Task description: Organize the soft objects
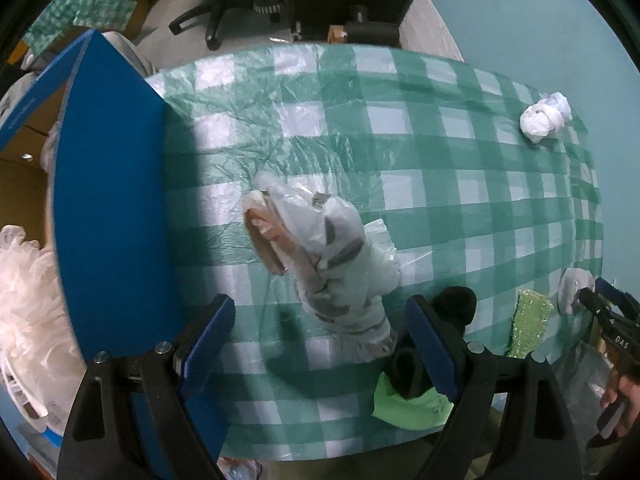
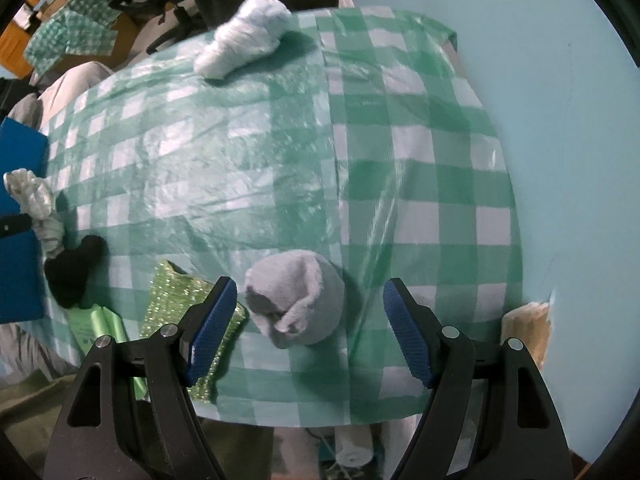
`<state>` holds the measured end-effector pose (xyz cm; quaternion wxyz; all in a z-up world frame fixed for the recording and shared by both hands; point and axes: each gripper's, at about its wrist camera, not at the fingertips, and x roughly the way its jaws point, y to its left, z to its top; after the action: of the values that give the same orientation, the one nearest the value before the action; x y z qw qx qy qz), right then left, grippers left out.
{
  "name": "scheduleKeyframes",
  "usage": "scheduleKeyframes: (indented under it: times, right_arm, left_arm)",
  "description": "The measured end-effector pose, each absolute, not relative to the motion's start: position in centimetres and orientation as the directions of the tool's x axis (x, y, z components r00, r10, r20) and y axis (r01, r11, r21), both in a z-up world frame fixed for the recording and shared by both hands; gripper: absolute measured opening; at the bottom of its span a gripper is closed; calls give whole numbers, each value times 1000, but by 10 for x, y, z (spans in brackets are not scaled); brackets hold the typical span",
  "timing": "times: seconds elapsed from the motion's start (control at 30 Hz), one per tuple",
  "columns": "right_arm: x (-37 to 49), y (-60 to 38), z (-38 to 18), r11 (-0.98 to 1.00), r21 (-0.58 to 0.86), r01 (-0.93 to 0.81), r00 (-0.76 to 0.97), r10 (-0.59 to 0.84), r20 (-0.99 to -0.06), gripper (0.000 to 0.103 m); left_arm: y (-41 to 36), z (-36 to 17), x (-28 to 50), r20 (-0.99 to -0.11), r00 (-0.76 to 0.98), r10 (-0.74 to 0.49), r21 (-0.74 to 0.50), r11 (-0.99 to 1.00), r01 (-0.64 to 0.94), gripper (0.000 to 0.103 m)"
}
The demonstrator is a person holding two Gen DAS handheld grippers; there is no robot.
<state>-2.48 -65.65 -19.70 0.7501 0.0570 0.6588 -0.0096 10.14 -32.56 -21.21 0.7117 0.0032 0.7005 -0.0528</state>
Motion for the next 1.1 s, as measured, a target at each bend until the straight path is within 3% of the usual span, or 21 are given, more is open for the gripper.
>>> scheduleKeyframes:
  times: [0.4,0.5,0.57,0.63,0.7,0.77,0.87,1.1]
  right_arm:
    - [-23,-656,-229,993,77,88,116,66,-991,76]
    - [-21,-650,-232,996,60,67,114,52,-992,74]
    - [-22,-646,-234,997,54,58,114,47,-992,68]
    - [-22,-644,-235,998,31,47,117,26,-993,62]
    - [-21,-643,-235,999,19,39,120,15,-993,55]
    - [-20,-640,-234,999,13,34,119,9,-993,51]
    - [-20,-639,-234,1000,5,31,120,1,-993,33]
    - [-24,-653,-222,996,70,58,134,61,-989,27]
  left_arm:
    - [-331,-242,116,-999,-11,-46,-47,995,86,88]
    - [-331,-243,119,-998,-2,-59,-59,995,82,82]
    - [-333,-244,118,-998,-3,-67,-67,994,91,72]
    - [-335,-246,118,-998,-14,-62,-63,993,103,55]
    - [-336,-248,116,-998,-22,-66,-68,991,114,49]
    - [-338,-247,114,-998,-8,-58,-58,991,123,46]
    - [-340,-247,107,-999,13,-49,-47,990,133,44]
    - [-339,-225,100,-998,60,-25,-15,987,160,42]
